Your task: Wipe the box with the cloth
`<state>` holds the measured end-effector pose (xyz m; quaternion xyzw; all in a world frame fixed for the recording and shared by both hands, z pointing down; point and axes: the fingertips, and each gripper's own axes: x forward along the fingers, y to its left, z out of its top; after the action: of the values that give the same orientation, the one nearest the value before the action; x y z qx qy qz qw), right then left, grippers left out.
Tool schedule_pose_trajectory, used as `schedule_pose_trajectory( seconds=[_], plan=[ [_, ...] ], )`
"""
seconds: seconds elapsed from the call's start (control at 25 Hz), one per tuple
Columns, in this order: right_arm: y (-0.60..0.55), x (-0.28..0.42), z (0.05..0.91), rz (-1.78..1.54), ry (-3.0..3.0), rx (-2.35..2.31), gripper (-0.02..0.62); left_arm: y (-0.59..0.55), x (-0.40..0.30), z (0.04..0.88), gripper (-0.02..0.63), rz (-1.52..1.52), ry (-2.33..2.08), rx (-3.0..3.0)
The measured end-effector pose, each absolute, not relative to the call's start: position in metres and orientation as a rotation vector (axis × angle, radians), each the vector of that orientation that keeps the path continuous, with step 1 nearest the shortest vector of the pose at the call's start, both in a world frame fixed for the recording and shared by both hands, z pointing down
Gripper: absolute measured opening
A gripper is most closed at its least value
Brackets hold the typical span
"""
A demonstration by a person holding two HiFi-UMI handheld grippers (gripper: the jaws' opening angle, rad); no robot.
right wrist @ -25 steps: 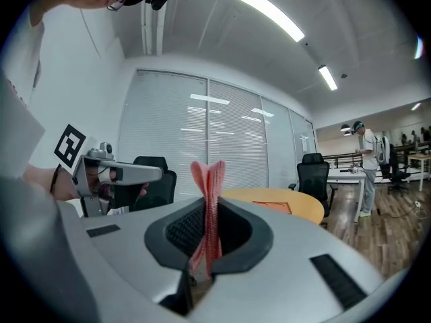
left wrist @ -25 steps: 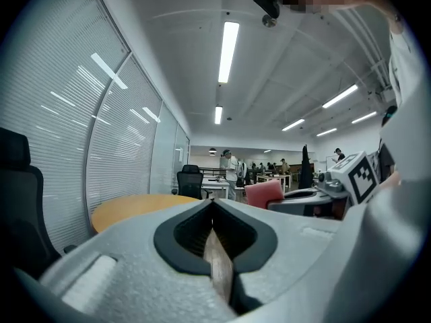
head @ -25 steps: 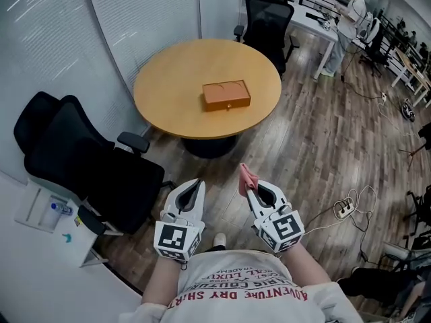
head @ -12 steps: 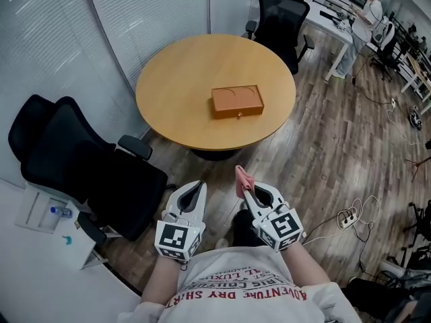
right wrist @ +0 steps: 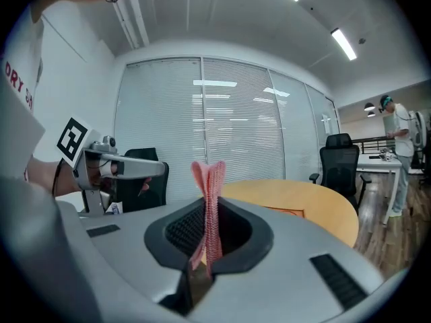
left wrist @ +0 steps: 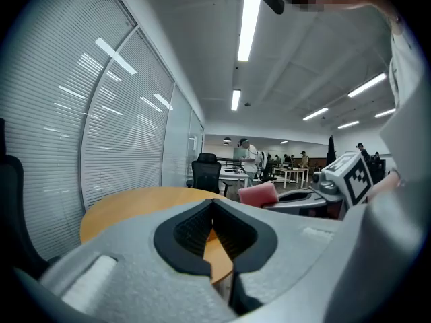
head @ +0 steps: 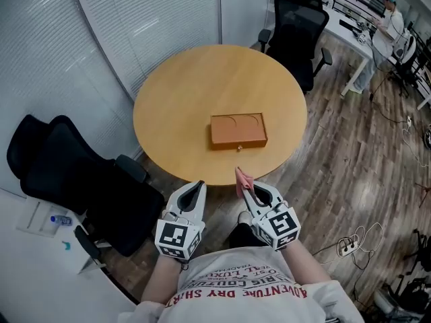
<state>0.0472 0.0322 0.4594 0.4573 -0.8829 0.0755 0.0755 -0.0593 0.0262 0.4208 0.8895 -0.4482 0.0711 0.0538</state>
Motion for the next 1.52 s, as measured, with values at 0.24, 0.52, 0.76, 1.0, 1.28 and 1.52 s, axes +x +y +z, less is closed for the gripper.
schedule_pose_trajectory(
  seconds=[0.24,0.52,0.76,1.0,1.28,1.52],
  plan=[
    [-0.050,0.090,0.464,0.294,-2.681,1.245,0.032,-0.048,-0.016,0.418,0.009,0.220,-1.456,2.625],
    [-0.126,0.100,0.477,0.291,-2.674,1.103,0.032,-0.113,-0.003,0.437,0.009,0.238,-1.524,2.527],
    [-0.173,0.089,0.493,0.287,-2.630,1.062,0.032,-0.151,-0.022,0.452,0.009,0.262,-1.553,2.467],
    [-0.224,0.074,0.520,0.276,-2.432,1.124,0.035,-0.191,-0.047,0.457,0.009,0.230,-1.529,2.492],
    [-0.270,0.037,0.540,0.115,-2.318,1.067,0.035,-0.232,-0.081,0.474,0.009,0.193,-1.474,2.495],
    [-0.305,0.016,0.575,-0.092,-2.109,0.927,0.035,-0.256,-0.104,0.489,0.009,0.202,-1.446,2.475]
  ],
)
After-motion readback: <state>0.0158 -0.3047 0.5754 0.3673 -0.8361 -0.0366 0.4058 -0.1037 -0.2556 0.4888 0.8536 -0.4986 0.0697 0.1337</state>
